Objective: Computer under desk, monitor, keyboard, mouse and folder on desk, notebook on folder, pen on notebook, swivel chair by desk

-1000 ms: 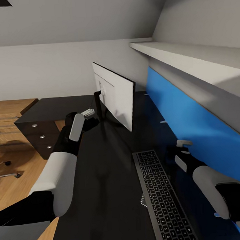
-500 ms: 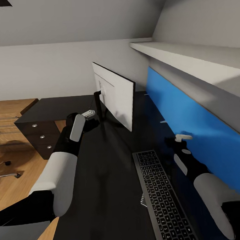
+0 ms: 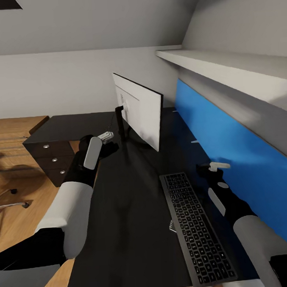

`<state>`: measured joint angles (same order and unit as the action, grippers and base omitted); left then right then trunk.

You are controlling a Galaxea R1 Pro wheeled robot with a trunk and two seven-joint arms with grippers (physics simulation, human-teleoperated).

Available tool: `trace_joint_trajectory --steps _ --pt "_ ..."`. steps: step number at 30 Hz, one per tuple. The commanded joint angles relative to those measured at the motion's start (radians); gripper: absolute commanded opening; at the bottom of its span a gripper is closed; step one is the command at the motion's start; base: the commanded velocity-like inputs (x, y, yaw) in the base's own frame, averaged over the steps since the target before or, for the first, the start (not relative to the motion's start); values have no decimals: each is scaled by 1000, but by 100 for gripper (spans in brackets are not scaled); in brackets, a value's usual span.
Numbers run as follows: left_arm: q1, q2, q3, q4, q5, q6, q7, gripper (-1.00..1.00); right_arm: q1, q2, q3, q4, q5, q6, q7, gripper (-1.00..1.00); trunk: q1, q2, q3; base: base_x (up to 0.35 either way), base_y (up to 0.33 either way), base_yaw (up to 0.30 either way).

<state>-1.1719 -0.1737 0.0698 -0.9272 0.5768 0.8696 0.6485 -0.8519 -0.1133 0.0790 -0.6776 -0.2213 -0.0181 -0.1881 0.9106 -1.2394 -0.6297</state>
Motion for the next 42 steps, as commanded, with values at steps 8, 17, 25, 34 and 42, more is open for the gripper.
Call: trace_joint_trajectory --steps 8,17,25,34,42 --pt "0 -1 2 -1 12 0 10 100 24 -2 8 -59 -10 1 -11 -100 -1 -1 -1 -326 113 0" --pt "-1 -1 2 4 9 -2 9 100 64 -2 7 -128 -10 3 -13 -100 -1 -1 -1 -326 116 0" --pt "-2 -1 2 4 9 -4 7 100 126 -4 5 -287 -77 119 -14 -100 -1 -1 -1 -326 110 0" --pt "5 -1 1 5 10 -4 7 100 230 -6 -21 -566 -180 335 -16 -100 -1 -1 -1 -326 104 0" --pt "35 -1 1 5 8 -6 6 100 253 -6 -22 -606 -183 348 -15 -100 -1 -1 -1 -326 129 0"
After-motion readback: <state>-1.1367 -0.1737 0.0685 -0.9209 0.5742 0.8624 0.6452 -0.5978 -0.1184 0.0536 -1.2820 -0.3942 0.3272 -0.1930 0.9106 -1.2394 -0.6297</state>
